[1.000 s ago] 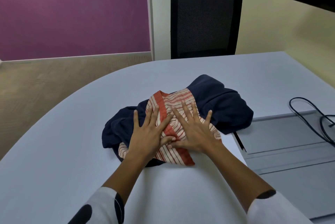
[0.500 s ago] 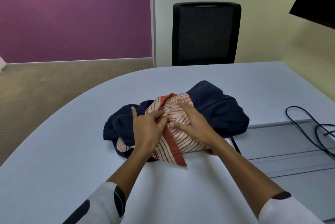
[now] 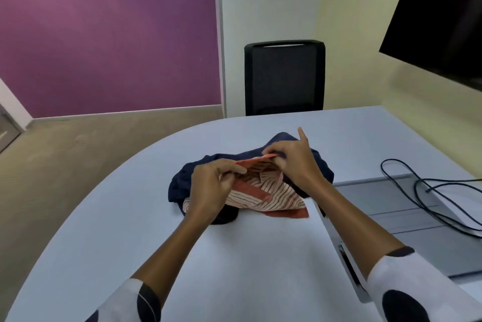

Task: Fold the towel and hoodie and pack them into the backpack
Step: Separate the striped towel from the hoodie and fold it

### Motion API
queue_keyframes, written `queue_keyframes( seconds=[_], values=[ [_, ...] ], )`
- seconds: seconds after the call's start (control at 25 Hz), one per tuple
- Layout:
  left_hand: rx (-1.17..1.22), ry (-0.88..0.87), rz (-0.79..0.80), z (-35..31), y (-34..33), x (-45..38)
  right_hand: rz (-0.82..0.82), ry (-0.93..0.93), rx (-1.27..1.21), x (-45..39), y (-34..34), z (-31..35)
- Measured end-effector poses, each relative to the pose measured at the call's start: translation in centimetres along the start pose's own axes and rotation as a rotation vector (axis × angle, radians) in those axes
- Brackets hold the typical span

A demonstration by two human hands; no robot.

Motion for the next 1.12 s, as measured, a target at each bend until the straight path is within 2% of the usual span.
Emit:
queue_keyframes(
  seconds=[0.2,0.4,0.52,0.64,0.8,0.92,1.12],
  values=[
    [-0.046,-0.044,-0.092,-3.0,4.8,0.5,-0.171,-0.063,-0.038,1.6,7.6,0.5],
    [-0.038,-0.089,-0.133,-6.8,7.8,1.6,-0.158,-0.171,-0.069,2.1,13.5,1.7],
    [-0.017,-0.097,-0.215,-8.5,9.9,2.4,-0.227,-0.223,-0.227,2.3,17.6,3.9],
    [-0.093,-0.091,-0.285,-9.4,11.1,3.5,-0.273,-0.144,-0.332,1.4,21.4,7.3],
    [-0.195,-0.099,-0.286,-8.8,11.7,5.0,-0.244,0.039,-0.222,1.2,23.5,11.7],
    [-0.352,-0.06,-0.246,-6.6,12.3,6.6,-0.305,0.054,-0.168,1.3,25.1,12.6],
    [-0.564,0.15,-0.318,-3.0,15.9,8.2,-0.353,0.015,-0.065,0.9,27.0,11.1]
  ],
)
Point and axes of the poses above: each hand's wrist, its own x-axis away from the middle knuckle, its own y-axis out of the back of the hand, z = x × y, the point moved 7 cm from there along -x, towards the middle knuckle, and after that the axes turned 10 degrees about -z, right-handed, at the moved point
